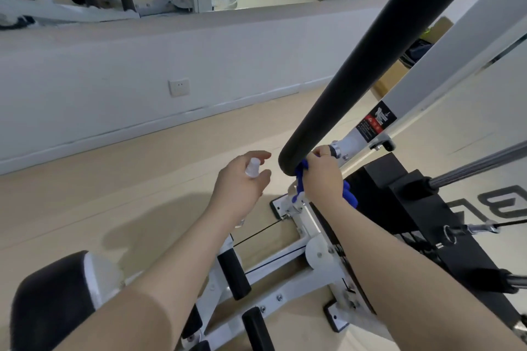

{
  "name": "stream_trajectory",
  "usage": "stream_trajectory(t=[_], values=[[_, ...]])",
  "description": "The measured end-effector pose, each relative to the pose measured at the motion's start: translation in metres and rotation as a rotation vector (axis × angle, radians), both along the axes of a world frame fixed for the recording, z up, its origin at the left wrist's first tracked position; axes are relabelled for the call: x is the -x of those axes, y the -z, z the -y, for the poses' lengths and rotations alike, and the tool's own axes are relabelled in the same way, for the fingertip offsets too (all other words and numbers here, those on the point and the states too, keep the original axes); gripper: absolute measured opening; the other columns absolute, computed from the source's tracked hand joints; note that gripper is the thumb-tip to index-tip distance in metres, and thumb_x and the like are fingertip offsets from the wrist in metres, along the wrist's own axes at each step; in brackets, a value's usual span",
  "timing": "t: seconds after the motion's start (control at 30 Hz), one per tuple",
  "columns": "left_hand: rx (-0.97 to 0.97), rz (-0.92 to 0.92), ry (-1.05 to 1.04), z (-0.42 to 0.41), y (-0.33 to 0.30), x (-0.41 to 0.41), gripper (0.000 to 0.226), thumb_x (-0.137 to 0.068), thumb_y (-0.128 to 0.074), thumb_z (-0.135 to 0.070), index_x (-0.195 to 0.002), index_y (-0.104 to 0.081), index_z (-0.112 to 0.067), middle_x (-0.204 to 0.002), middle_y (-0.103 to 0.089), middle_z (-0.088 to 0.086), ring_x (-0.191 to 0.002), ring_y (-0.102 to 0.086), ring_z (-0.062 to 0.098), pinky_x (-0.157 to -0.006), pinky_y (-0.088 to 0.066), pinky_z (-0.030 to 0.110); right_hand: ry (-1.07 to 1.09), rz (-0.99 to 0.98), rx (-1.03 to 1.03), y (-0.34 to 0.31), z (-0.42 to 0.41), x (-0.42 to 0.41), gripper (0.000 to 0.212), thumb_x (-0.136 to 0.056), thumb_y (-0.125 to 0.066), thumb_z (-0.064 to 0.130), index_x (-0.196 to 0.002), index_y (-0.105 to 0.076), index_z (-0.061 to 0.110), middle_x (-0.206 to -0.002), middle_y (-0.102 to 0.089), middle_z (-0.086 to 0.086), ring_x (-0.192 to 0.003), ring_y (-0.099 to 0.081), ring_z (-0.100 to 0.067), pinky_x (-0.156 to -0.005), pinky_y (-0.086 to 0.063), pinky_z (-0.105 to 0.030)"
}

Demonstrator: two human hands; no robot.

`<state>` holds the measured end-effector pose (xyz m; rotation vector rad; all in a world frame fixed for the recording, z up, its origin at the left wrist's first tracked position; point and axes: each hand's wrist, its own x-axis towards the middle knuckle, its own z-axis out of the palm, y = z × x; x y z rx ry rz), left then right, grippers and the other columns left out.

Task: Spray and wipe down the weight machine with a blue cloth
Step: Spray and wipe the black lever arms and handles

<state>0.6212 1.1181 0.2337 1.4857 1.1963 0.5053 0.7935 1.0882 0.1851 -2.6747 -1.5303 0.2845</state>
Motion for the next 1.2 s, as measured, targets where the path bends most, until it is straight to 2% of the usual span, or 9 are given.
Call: stream_trajectory(t=[0.1, 0.2, 0.37, 0.43, 0.63, 0.77, 0.9, 1.0, 1.2], values=[[-0.015, 0.048, 0.009, -0.004, 0.006, -0.015, 0.039, -0.088, -0.054, -0.017, -0.122, -0.056, -0.035, -0.124, -0.058, -0.01, -0.096, -0.061, 0.024, -0.075, -0.042, 0.023, 0.002, 0.123, -0.078, 0.009, -0.001, -0.018, 0.027, -0.085, -0.051, 0.005, -0.109, -0.049, 0.018, -0.109, -0.046, -0.011, -0.089, -0.05, -0.026, -0.078, -0.048, -0.039], [-0.003, 0.062, -0.009, -0.006, 0.013, -0.016, 0.041, -0.088, -0.054, -0.017, -0.124, -0.055, -0.034, -0.122, -0.059, -0.009, -0.087, -0.063, 0.02, -0.076, -0.047, 0.025, 0.094, 0.074, -0.166, 0.019, -0.003, -0.015, 0.032, -0.085, -0.052, 0.007, -0.114, -0.05, 0.02, -0.114, -0.043, -0.012, -0.096, -0.049, -0.03, -0.082, -0.048, -0.042], [0.017, 0.006, -0.026, 0.001, 0.016, 0.001, 0.035, -0.09, -0.052, -0.017, -0.122, -0.054, -0.03, -0.11, -0.059, -0.012, -0.06, -0.057, 0.007, -0.057, -0.041, 0.017, 0.751, -0.982, -0.298, -0.018, -0.017, 0.018, 0.017, -0.094, -0.041, 0.01, -0.095, -0.056, 0.02, -0.097, -0.057, -0.008, -0.074, -0.053, -0.013, -0.062, -0.04, -0.025], [0.047, 0.008, -0.071, 0.001, 0.009, 0.004, 0.033, -0.09, -0.051, -0.016, -0.119, -0.053, -0.03, -0.111, -0.06, -0.012, -0.061, -0.058, 0.009, -0.058, -0.044, 0.021, 0.857, -1.162, -0.363, -0.038, -0.006, 0.037, 0.015, -0.096, -0.04, 0.016, -0.095, -0.055, 0.022, -0.085, -0.059, -0.004, -0.076, -0.056, -0.015, -0.063, -0.044, -0.026], [0.117, 0.047, -0.164, 0.002, -0.019, 0.006, 0.027, -0.087, -0.048, -0.012, -0.108, -0.058, -0.025, -0.105, -0.062, -0.009, -0.061, -0.059, 0.01, -0.062, -0.048, 0.024, 0.428, -0.642, -0.678, -0.071, 0.04, 0.089, 0.05, -0.092, -0.054, 0.007, -0.137, -0.04, 0.023, -0.114, -0.036, 0.004, -0.09, -0.051, 0.0, -0.075, -0.04, -0.004], [0.111, 0.092, -0.141, 0.004, -0.033, 0.009, 0.023, -0.086, -0.051, -0.012, -0.099, -0.064, -0.026, -0.094, -0.065, -0.006, -0.061, -0.06, 0.012, -0.06, -0.044, 0.024, -0.185, 0.13, -0.753, -0.095, 0.048, 0.076, 0.074, -0.069, -0.064, -0.015, -0.132, -0.04, 0.017, -0.116, -0.035, -0.007, -0.097, -0.05, -0.024, -0.082, -0.047, -0.033], [0.14, 0.11, -0.16, 0.006, -0.034, 0.008, 0.021, -0.086, -0.051, -0.012, -0.087, -0.063, -0.029, -0.08, -0.063, -0.003, -0.06, -0.058, 0.014, -0.061, -0.042, 0.025, -0.353, 0.823, -0.609, -0.134, 0.014, 0.06, 0.049, -0.075, -0.045, -0.001, -0.12, -0.051, 0.016, -0.113, -0.044, -0.009, -0.091, -0.043, -0.025, -0.081, -0.029, -0.037], [0.156, 0.102, -0.181, 0.008, -0.021, 0.011, 0.02, -0.085, -0.05, -0.012, -0.09, -0.064, -0.026, -0.082, -0.063, -0.007, -0.061, -0.06, 0.015, -0.065, -0.043, 0.027, -0.439, 0.97, -0.351, -0.106, 0.006, 0.057, 0.035, -0.081, -0.041, 0.003, -0.104, -0.064, 0.014, -0.102, -0.06, -0.005, -0.084, -0.055, -0.021, -0.079, -0.037, -0.034], [0.2, 0.052, -0.222, 0.016, 0.004, 0.025, 0.022, -0.084, -0.049, -0.013, -0.091, -0.064, -0.026, -0.086, -0.065, -0.007, -0.065, -0.063, 0.016, -0.065, -0.044, 0.026, -0.722, 0.818, 0.054, -0.051, 0.009, 0.065, 0.019, -0.063, -0.074, 0.02, -0.081, -0.07, 0.018, -0.092, -0.06, 0.0, -0.079, -0.055, -0.016, -0.072, -0.044, -0.028]])
